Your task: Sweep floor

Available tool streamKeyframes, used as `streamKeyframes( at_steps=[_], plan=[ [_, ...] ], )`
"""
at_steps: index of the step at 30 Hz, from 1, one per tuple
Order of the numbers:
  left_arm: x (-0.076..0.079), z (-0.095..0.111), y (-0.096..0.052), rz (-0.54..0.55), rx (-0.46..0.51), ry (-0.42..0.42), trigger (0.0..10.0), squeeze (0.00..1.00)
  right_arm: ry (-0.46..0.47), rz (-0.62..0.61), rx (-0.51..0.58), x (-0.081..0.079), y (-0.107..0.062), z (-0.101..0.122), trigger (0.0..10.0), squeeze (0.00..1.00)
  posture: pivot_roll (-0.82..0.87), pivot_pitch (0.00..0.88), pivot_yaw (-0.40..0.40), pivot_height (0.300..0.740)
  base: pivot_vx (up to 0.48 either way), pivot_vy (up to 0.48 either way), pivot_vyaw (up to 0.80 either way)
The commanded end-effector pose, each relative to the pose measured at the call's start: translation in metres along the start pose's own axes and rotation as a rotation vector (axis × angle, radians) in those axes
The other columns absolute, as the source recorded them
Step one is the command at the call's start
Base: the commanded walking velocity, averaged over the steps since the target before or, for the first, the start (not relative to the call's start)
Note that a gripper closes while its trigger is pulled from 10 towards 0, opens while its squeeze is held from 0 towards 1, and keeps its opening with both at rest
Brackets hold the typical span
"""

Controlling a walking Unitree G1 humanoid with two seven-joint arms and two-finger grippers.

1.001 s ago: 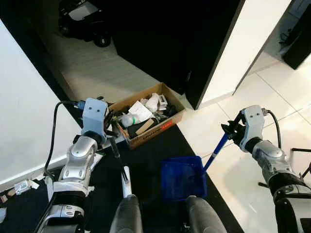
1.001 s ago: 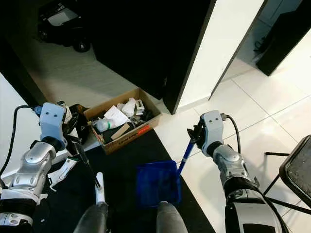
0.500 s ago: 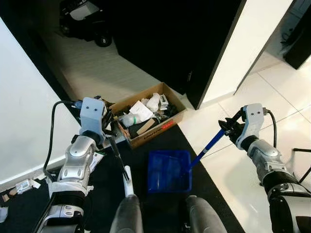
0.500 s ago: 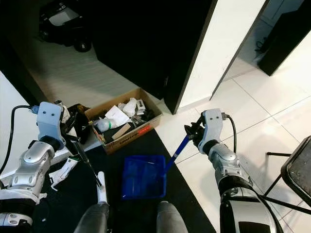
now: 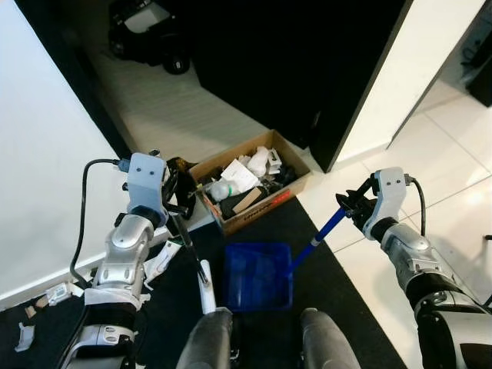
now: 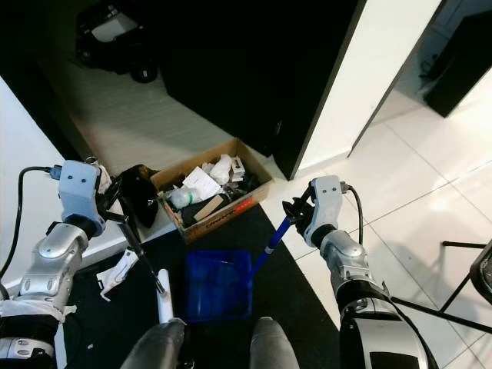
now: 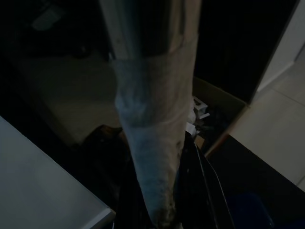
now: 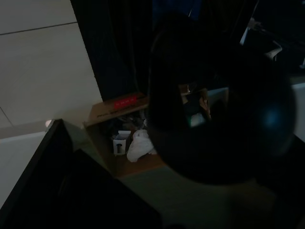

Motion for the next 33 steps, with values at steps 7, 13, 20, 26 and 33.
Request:
streamKeyframes(
  at_steps=[7,13,20,26,33],
  plan=[
    [0.0014,0.0004,-0.0009,-0.002,0.002,-0.008,10.0,0.0,0.018,-0.003,0.016,-0.0006,-0.0002,0.0007,10.0,0.0,0.06,0.043,-0.043,0.74,0.0,0.315,0.0],
    [0.001,0.0002,-0.0019,-0.004,0.002,-0.004,10.0,0.0,0.017,-0.003,0.015,-0.0002,-0.0005,0.0009,10.0,0.0,0.06,0.043,-0.042,0.74,0.0,0.312,0.0],
    [0.0015,-0.0002,-0.0033,-0.008,0.0,-0.002,10.0,0.0,0.021,-0.002,0.017,-0.0011,-0.0005,0.0,10.0,0.0,0.07,0.043,-0.04,0.74,0.0,0.315,0.0],
    [0.0019,0.0002,-0.0038,-0.01,0.003,-0.003,10.0,0.0,0.029,0.0,0.016,-0.0027,-0.0012,-0.003,10.0,0.0,0.07,0.045,-0.039,0.74,0.0,0.314,0.0],
    [0.0054,0.0016,-0.0045,-0.02,0.015,0.001,10.0,0.0,0.032,-0.003,0.014,-0.002,-0.0019,-0.004,10.0,0.0,0.07,0.042,-0.038,0.74,0.0,0.176,0.0]
  ],
)
Point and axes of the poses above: a point about 5 cm out from each wrist's last joint towards the gripper, its own y axis pointing out of the wrist towards the gripper, its own z axis along the axis of the wrist's last joint, x = y × z, the point moved 6 cm from there along y, pointing out of the wrist towards the gripper, and after that the axes turned 5 degrees about y, right-handed, at the moved point
